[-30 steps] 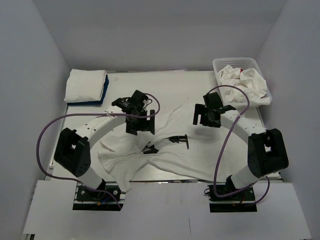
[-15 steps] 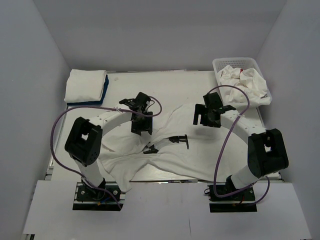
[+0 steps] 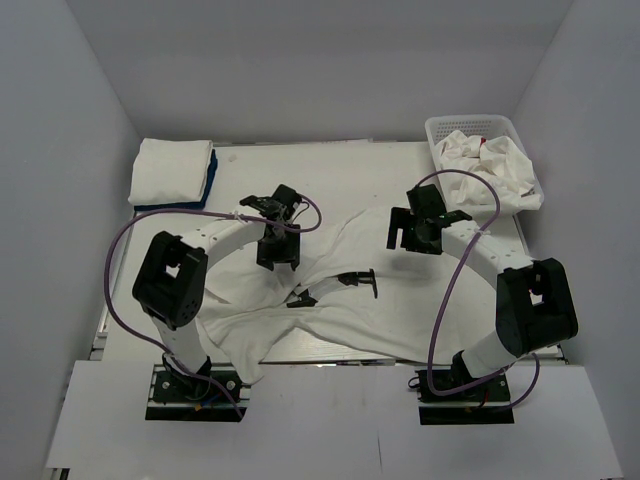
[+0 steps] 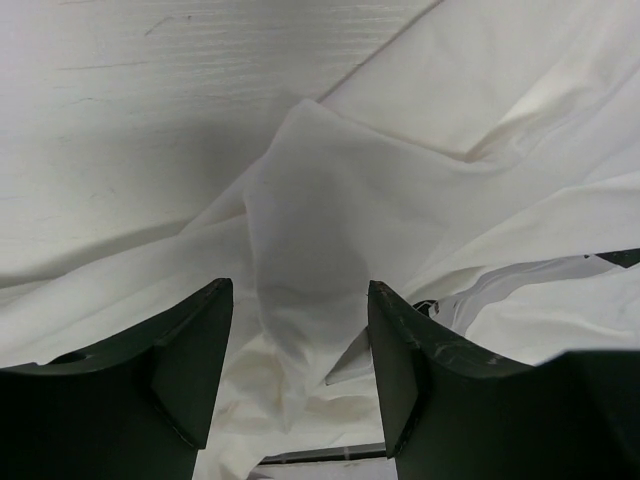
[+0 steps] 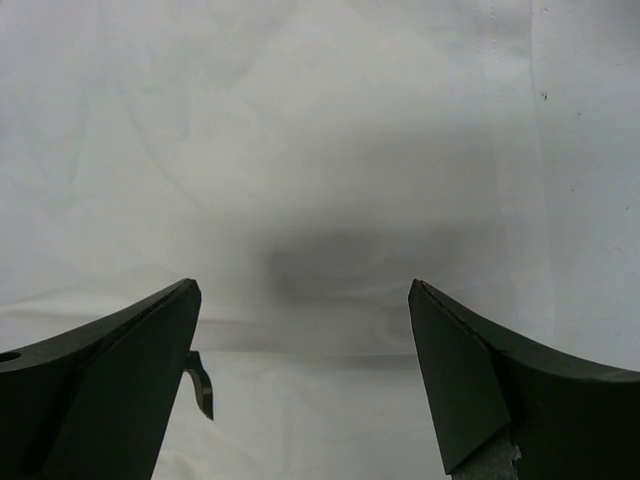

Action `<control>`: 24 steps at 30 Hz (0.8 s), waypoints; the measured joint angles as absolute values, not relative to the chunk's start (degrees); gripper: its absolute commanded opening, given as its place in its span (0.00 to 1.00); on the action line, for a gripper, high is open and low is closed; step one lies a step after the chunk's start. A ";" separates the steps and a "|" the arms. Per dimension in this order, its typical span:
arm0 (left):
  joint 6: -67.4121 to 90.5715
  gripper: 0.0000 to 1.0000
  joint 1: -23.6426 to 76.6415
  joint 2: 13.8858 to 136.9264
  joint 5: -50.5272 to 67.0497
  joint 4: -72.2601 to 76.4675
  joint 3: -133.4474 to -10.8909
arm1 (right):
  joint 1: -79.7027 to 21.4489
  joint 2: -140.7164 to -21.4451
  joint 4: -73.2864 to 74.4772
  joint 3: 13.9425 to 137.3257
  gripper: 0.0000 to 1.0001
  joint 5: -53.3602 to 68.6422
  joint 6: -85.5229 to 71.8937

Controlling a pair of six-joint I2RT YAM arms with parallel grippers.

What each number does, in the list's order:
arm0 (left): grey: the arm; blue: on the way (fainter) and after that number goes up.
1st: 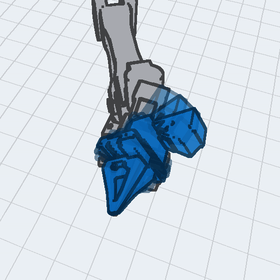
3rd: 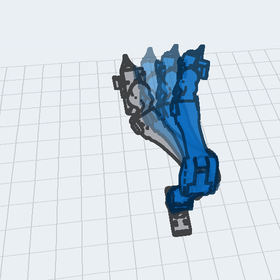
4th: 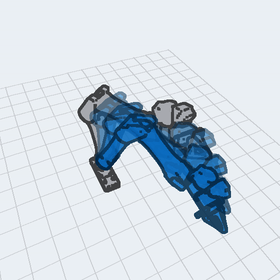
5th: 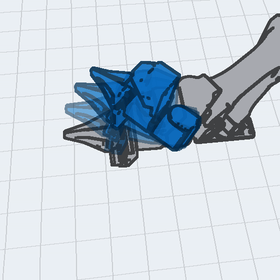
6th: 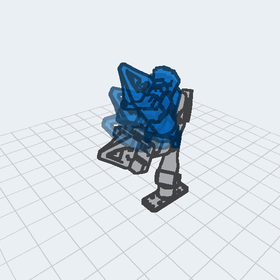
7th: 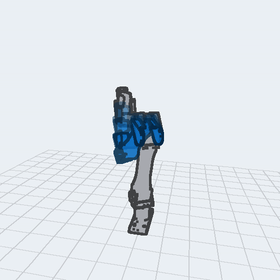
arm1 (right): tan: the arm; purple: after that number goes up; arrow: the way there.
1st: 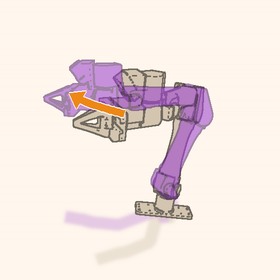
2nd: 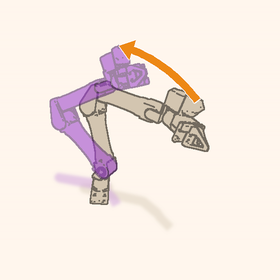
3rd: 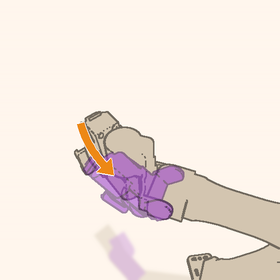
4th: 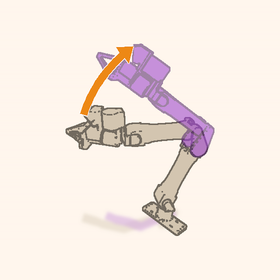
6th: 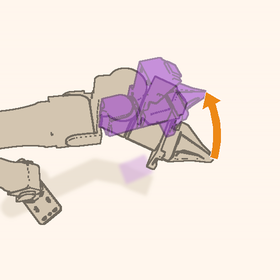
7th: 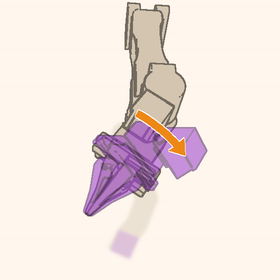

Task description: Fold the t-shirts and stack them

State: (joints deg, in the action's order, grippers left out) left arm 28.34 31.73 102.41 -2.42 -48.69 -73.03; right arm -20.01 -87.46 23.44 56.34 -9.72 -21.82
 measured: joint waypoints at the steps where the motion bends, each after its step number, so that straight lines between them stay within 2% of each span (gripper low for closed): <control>1: 28.38 0.65 31.73 102.30 -2.59 -48.82 -73.03 | -20.01 -87.46 23.42 56.34 0.90 -9.72 -21.85; 3: 28.51 0.62 31.73 102.30 -2.61 -48.80 -72.99 | -20.01 -87.46 23.44 56.34 0.90 -9.74 -21.82; 8: 28.53 0.62 31.73 103.04 -1.83 -47.97 -72.69 | -20.01 -87.46 23.46 56.34 0.90 -9.89 -21.80; 12: 28.49 0.53 31.73 103.92 -1.08 -47.51 -72.47 | -20.01 -87.46 23.49 56.34 0.90 -9.98 -21.80; 15: 28.51 0.37 31.73 104.31 -0.86 -47.55 -72.44 | -20.01 -87.46 23.55 56.34 0.90 -10.00 -21.80; 16: 28.51 0.22 31.73 104.31 -0.89 -47.57 -72.47 | -20.01 -87.46 23.59 56.34 0.90 -10.02 -21.80; 18: 28.27 0.04 31.73 104.33 -1.02 -47.72 -72.53 | -20.01 -87.46 23.62 56.34 0.90 -10.13 -21.80; 19: 28.25 0.00 31.73 104.36 -1.21 -47.97 -72.73 | -20.01 -87.46 23.62 56.34 0.90 -10.15 -21.80; 24: 27.46 0.00 31.73 104.62 -4.03 -50.48 -76.62 | -20.01 -87.46 23.64 56.34 0.90 -10.35 -21.80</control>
